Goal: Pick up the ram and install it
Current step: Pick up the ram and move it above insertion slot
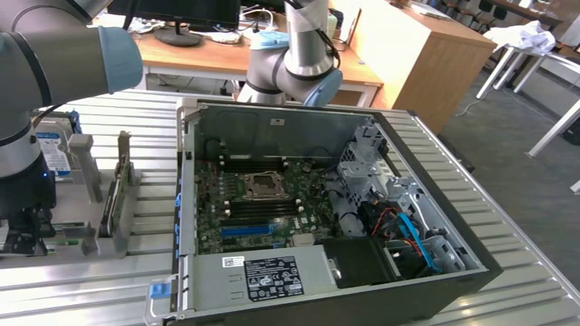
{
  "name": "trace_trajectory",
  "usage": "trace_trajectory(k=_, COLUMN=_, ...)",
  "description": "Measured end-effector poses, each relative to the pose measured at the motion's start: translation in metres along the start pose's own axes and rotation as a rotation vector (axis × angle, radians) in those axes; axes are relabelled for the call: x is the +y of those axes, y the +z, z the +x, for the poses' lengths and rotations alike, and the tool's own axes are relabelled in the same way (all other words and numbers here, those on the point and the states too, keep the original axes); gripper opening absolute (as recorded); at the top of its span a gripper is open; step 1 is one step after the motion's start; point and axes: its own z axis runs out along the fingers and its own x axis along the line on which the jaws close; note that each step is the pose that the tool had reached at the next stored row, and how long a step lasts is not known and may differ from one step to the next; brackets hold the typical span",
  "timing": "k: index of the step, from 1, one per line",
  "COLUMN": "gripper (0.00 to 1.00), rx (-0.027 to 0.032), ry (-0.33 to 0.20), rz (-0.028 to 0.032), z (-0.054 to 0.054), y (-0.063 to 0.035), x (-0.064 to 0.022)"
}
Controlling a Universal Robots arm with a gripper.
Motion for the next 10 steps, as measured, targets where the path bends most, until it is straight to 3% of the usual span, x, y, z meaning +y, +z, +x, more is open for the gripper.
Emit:
trace_trajectory(k=9, gripper=0.36, rx=0.0, ry=0.0, rz=0.0, z=0.0, y=-0.0001, x=-0.0002)
trace_trajectory(k=10, gripper=0.29, rx=0.0, ry=0.0, rz=0.0, z=0.0, y=0.0, x=-0.0002)
